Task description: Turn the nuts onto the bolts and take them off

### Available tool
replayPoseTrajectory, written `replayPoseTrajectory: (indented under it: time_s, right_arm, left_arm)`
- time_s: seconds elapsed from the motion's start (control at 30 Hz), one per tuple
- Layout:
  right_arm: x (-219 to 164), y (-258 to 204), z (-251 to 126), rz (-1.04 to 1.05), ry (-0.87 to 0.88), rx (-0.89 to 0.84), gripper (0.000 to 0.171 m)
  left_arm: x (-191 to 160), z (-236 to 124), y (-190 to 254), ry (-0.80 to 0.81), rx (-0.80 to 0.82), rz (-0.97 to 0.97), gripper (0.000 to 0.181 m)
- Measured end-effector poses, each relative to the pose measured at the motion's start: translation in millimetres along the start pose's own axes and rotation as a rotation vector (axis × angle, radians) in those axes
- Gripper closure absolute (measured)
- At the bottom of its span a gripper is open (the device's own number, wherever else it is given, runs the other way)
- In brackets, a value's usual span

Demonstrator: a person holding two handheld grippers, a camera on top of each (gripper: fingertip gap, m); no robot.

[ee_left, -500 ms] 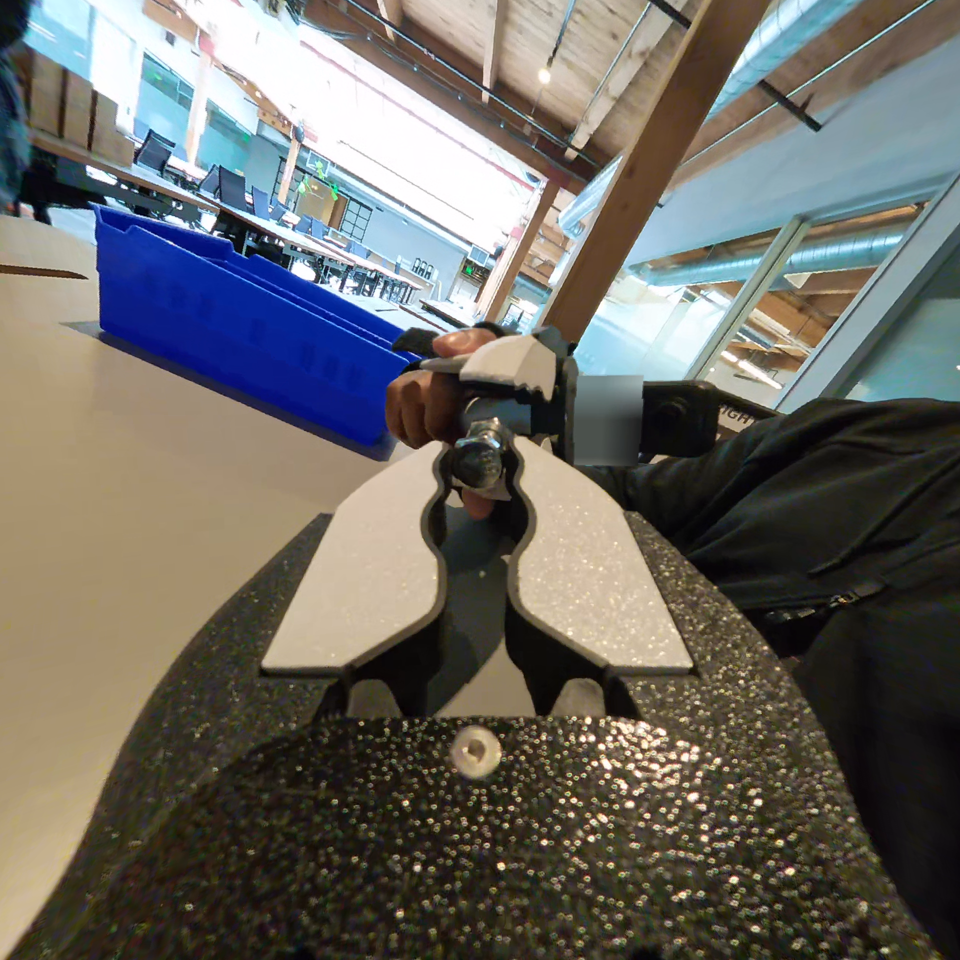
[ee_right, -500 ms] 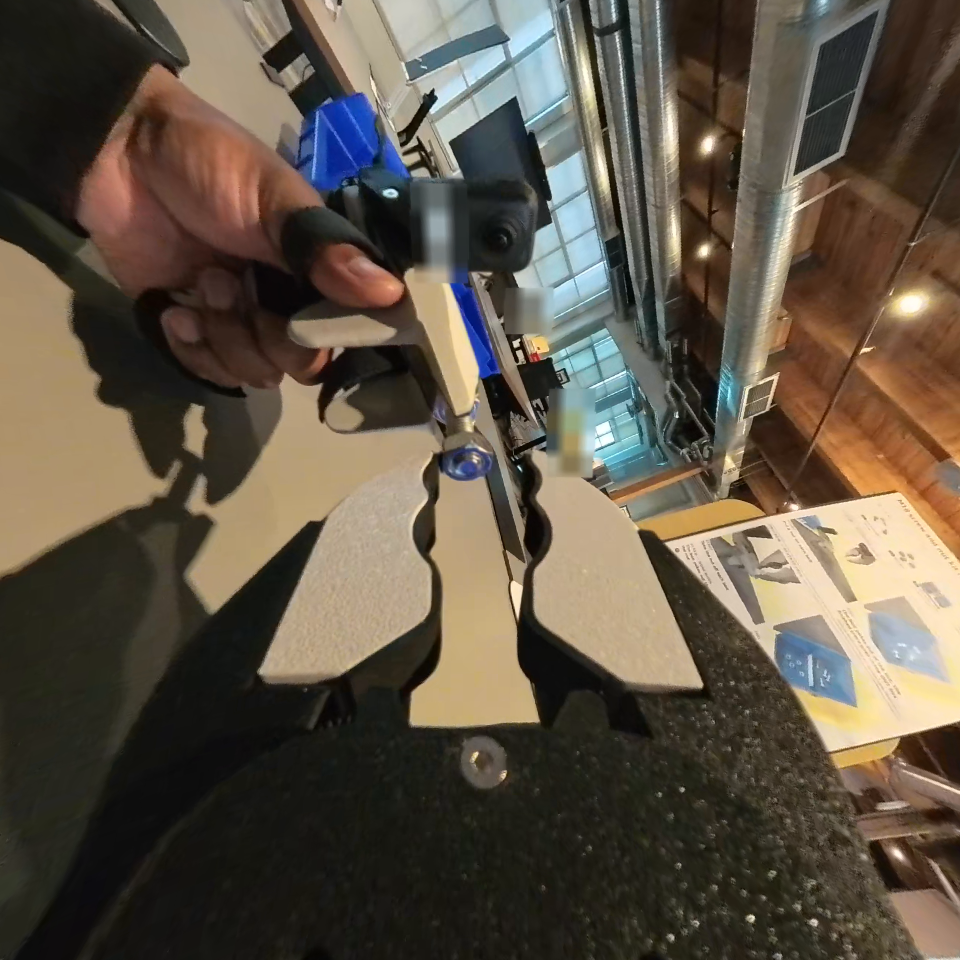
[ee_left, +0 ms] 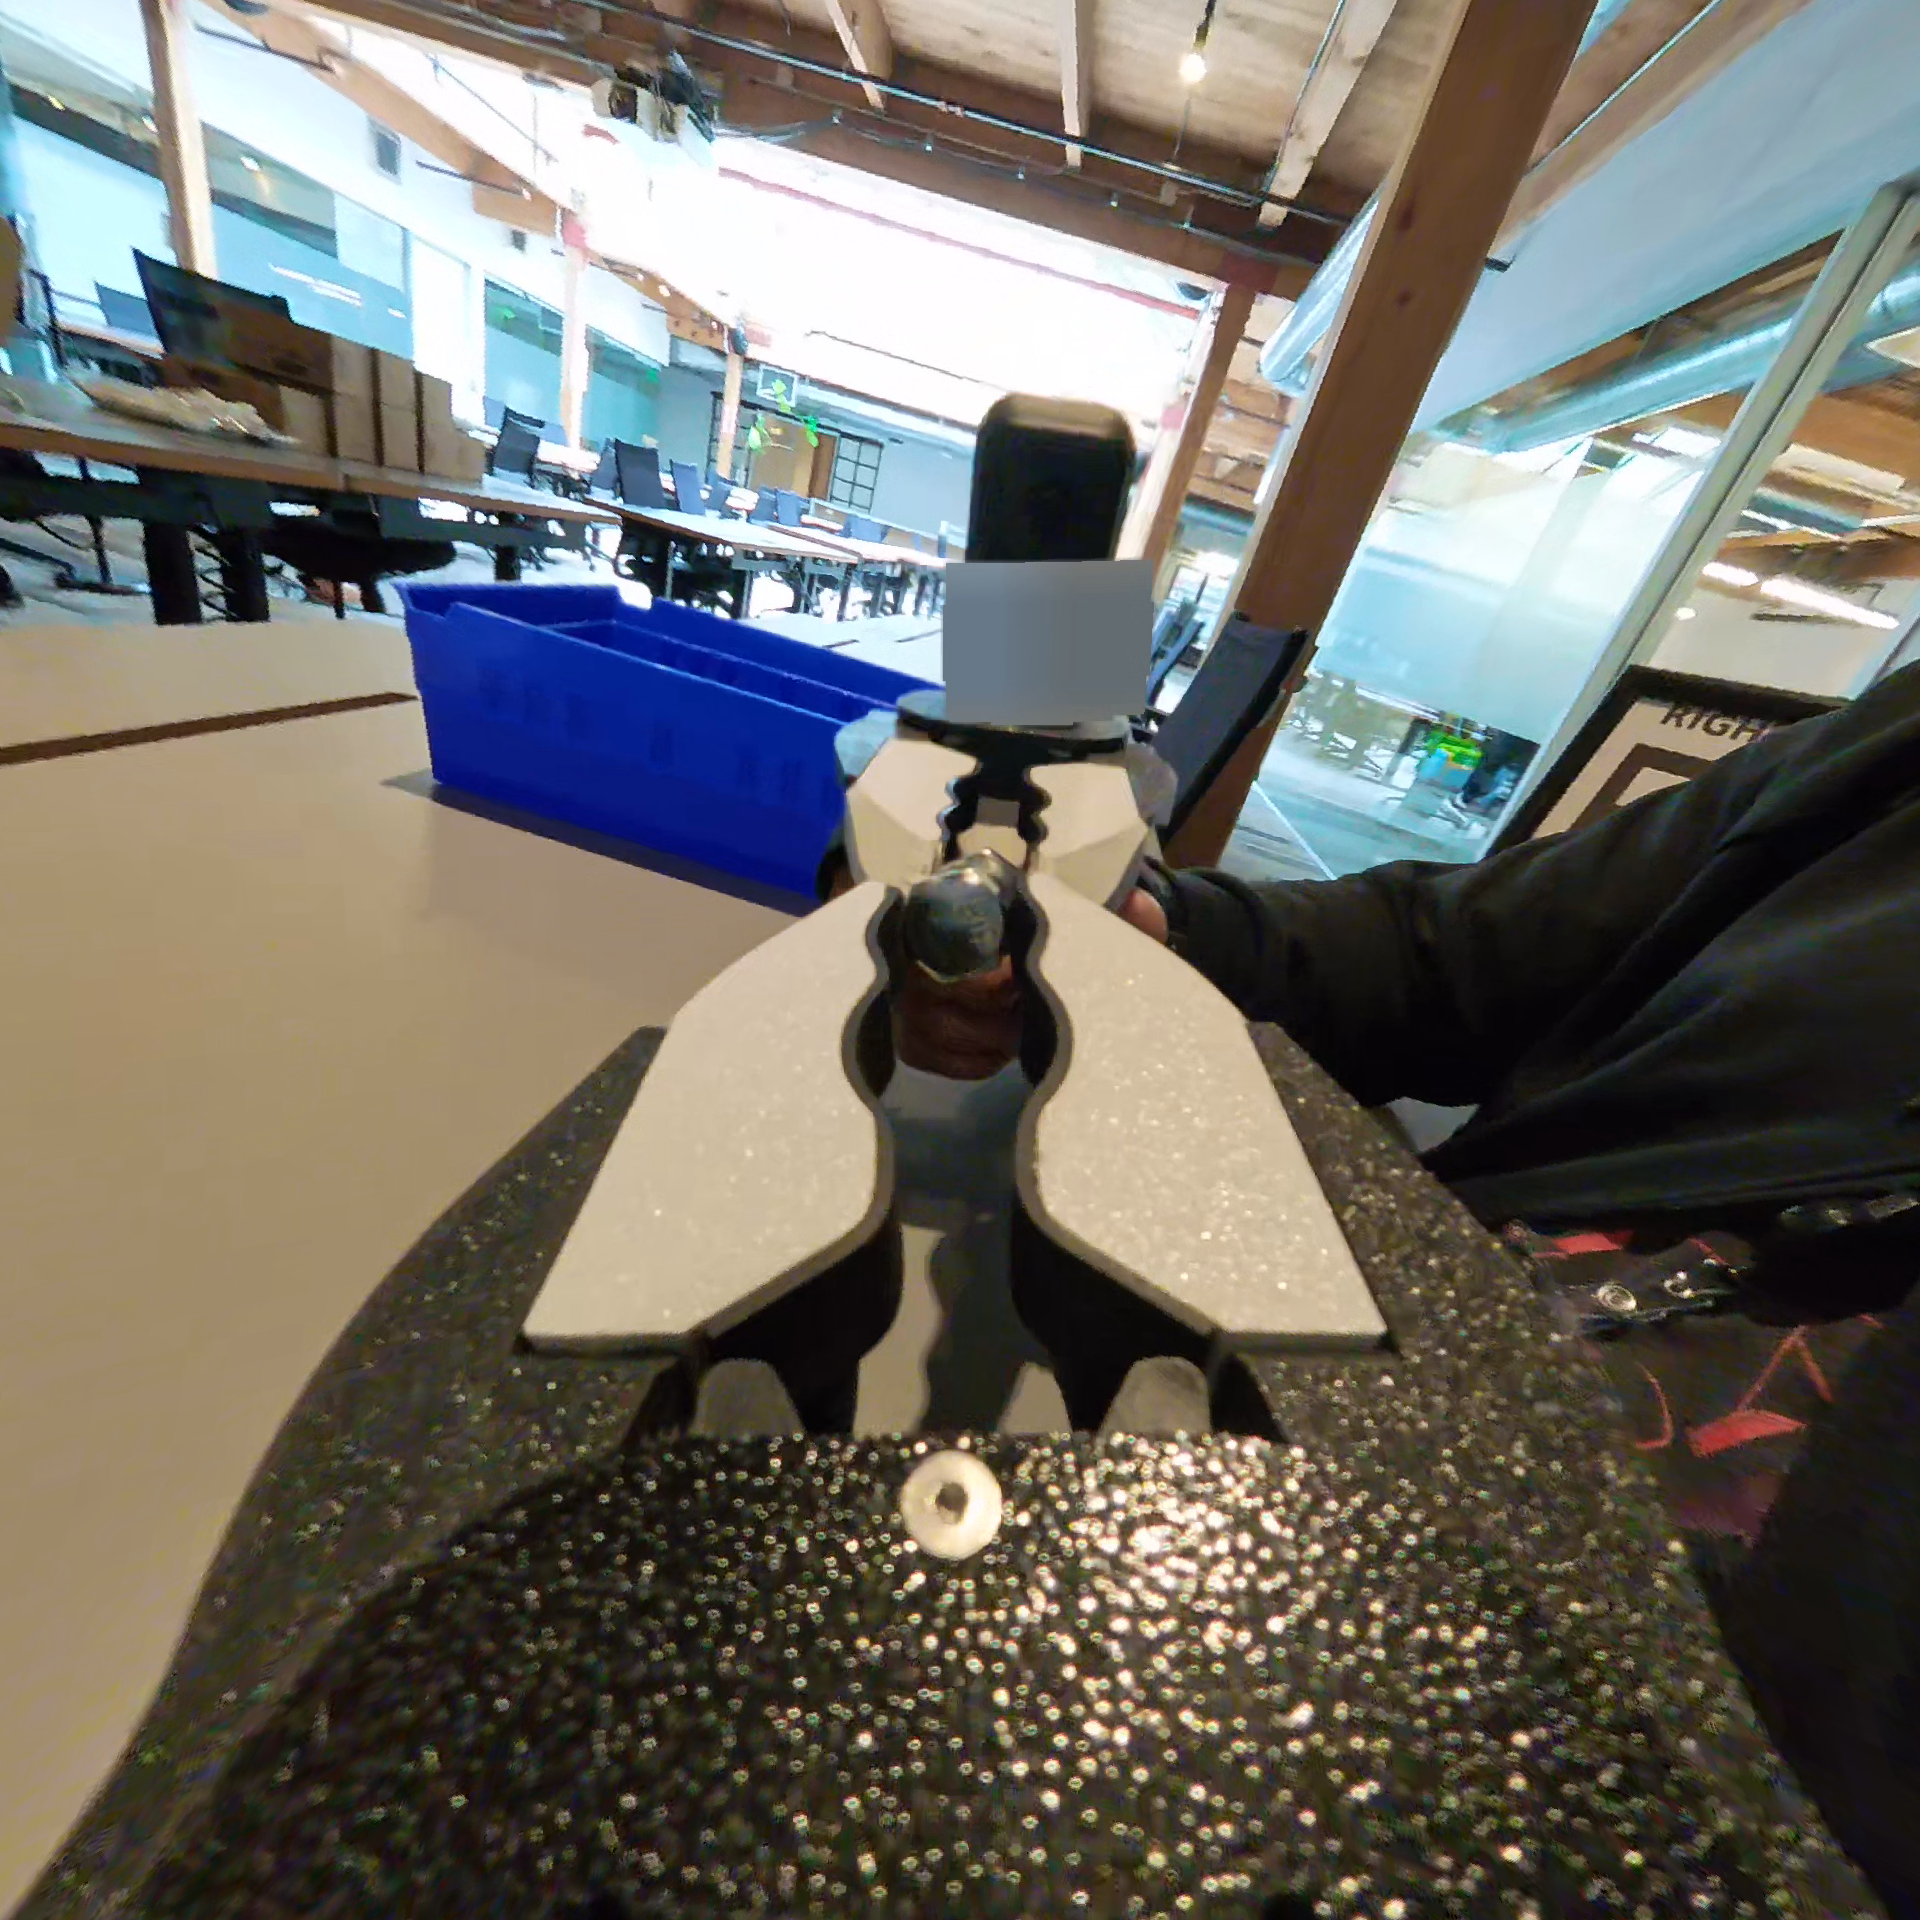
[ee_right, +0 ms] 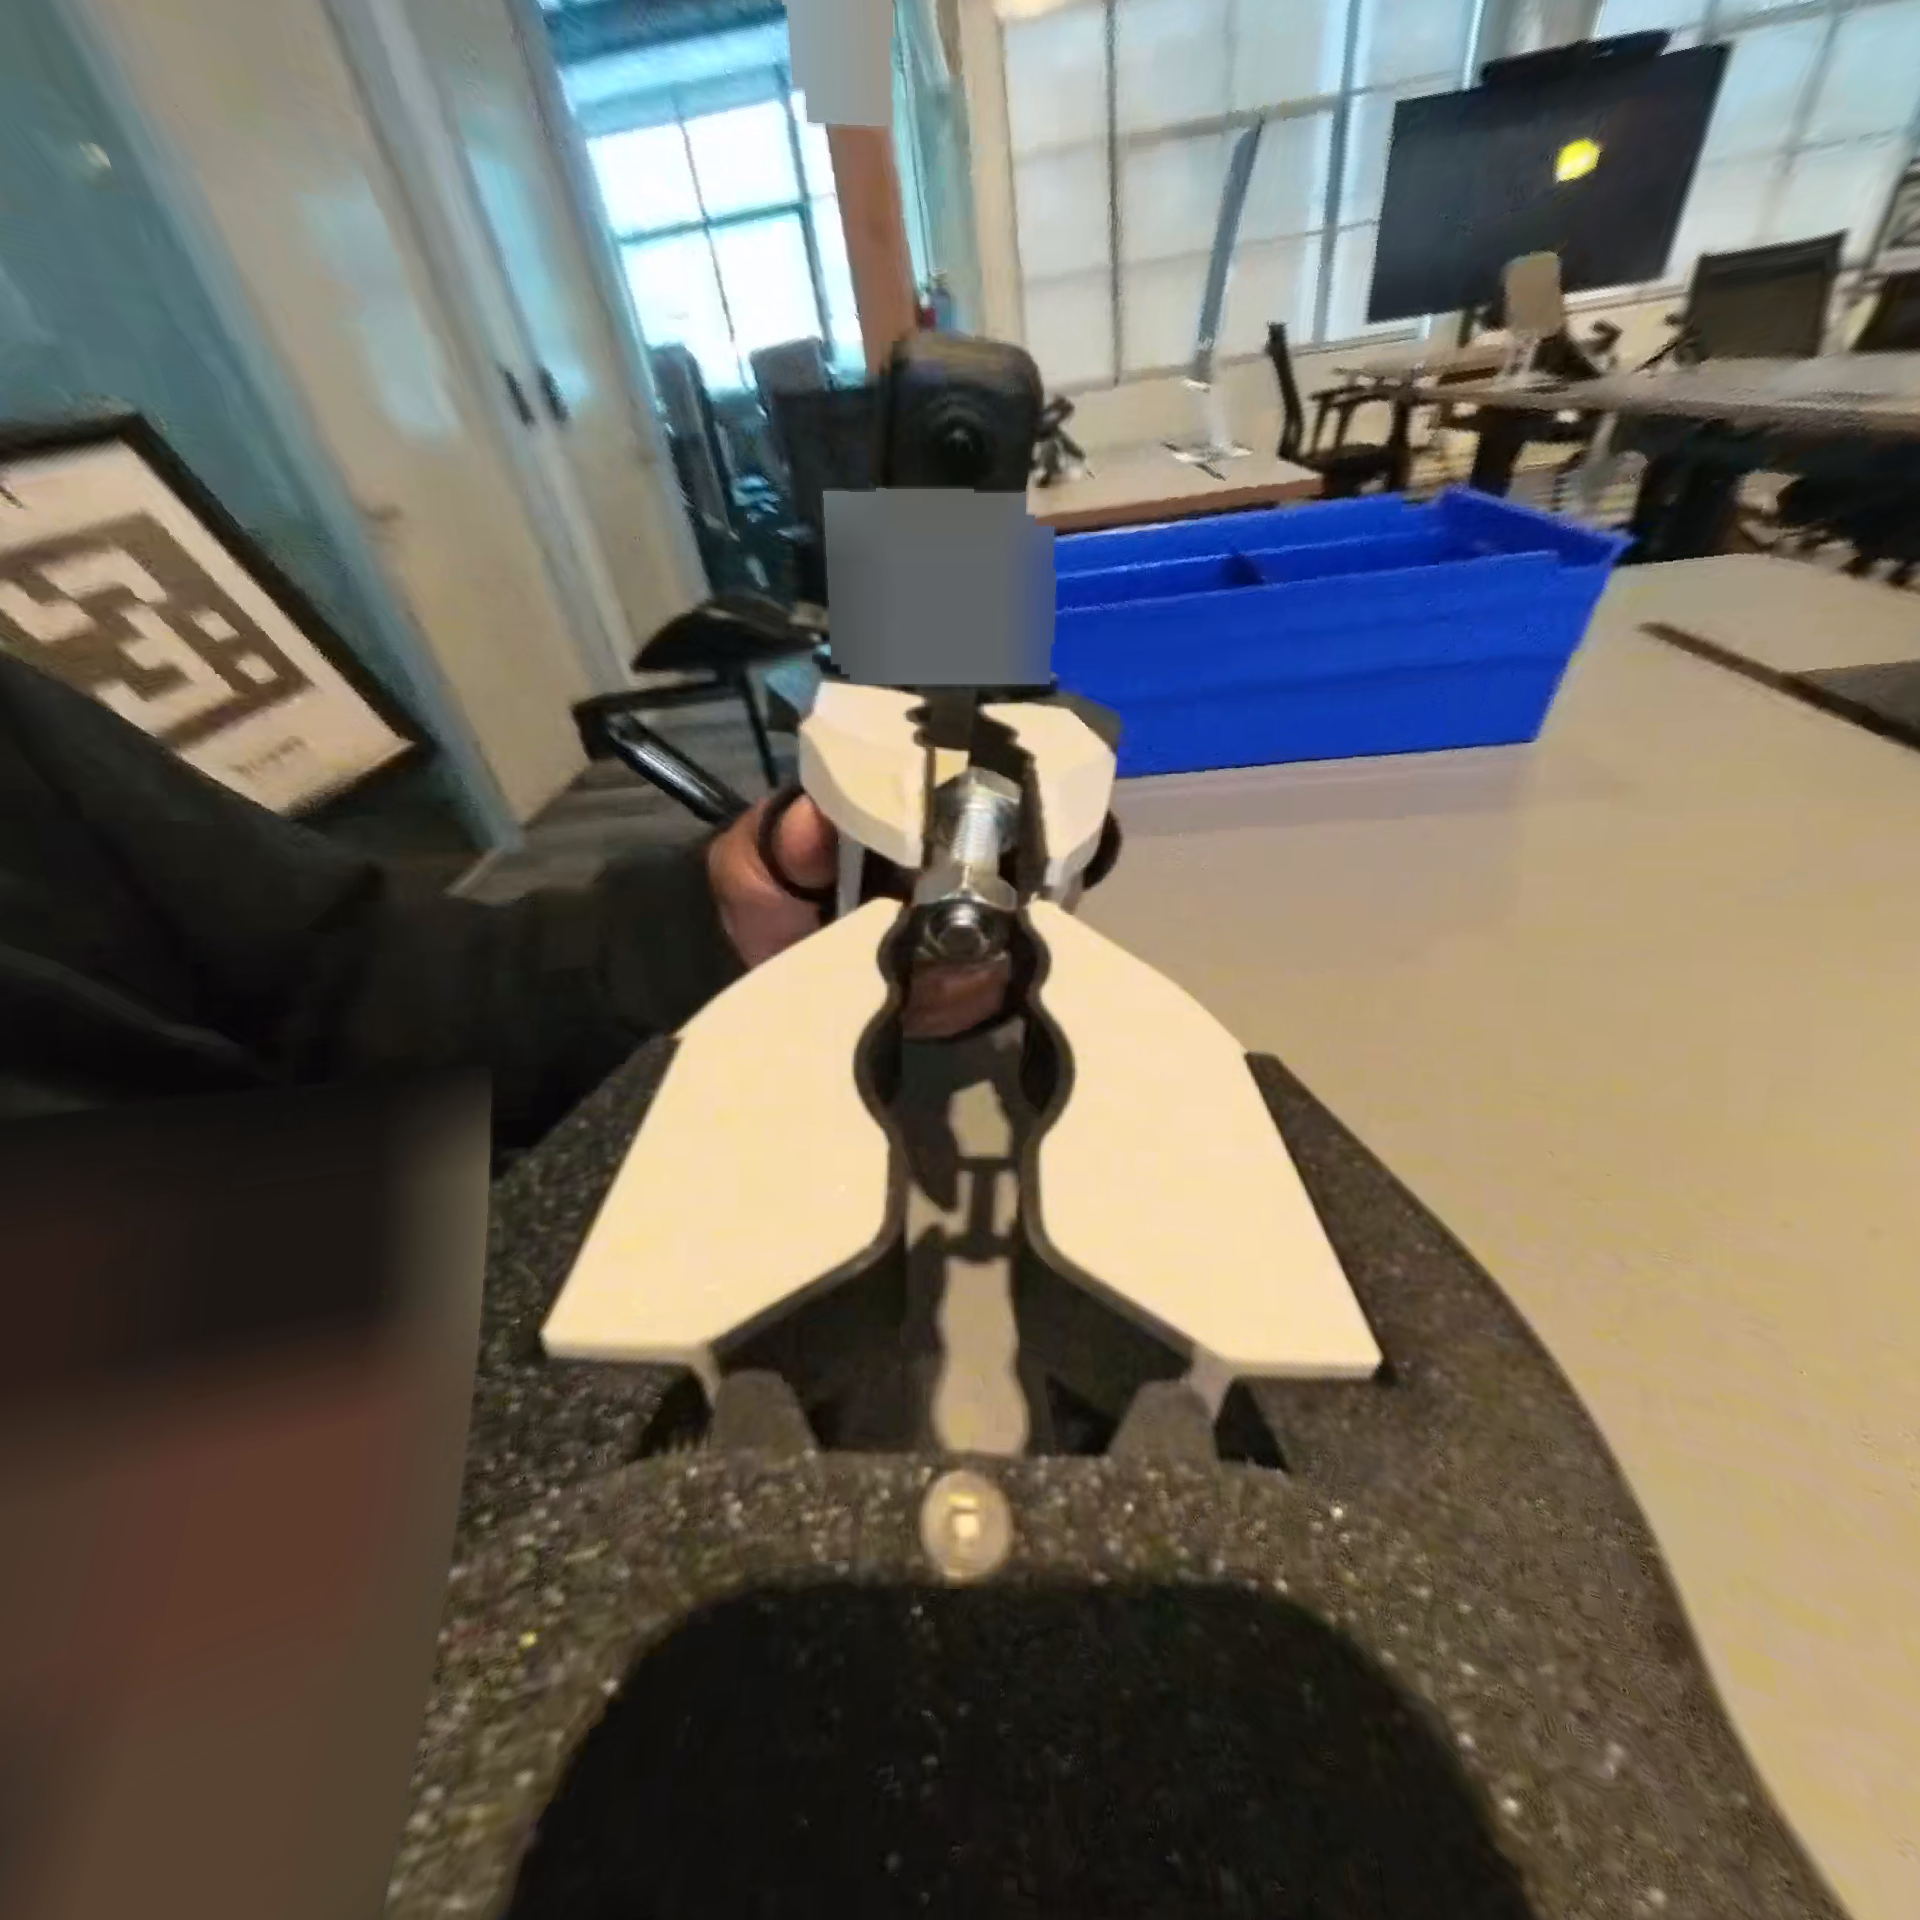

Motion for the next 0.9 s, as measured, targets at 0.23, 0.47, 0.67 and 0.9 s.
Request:
replayPoseTrajectory:
  time_s: [0.23, 0.47, 0.67, 0.9]
  right_arm:
    - [4.6, -12.2, -1.8, -0.620, -0.018, -0.291, 0.115]
    - [-1.3, -19.0, 3.0, -0.900, -0.046, -0.431, 0.133]
    - [-1.0, -14.0, 1.8, -0.768, -0.069, -0.380, 0.153]
    - [0.4, 8.2, -3.2, 0.108, 0.076, 0.015, 0.153]
  left_arm:
    - [2.0, -5.3, -6.8, 0.109, -0.021, -0.117, 0.163]
    - [-5.3, -2.4, -9.4, 0.111, -0.100, -0.238, 0.163]
    - [-8.2, -0.4, -10.8, 0.070, -0.073, -0.225, 0.163]
    - [-5.4, 1.9, -7.8, 0.050, -0.033, -0.144, 0.163]
Point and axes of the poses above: each gripper's, where its closed fingertips meet, z out along the fingers, x out of its top, y = z × x across the jaws, the point moved 6 cm from there along -z, back along the fingers, and after that the axes turned 5 degrees about -x, right-handed, at the moved point
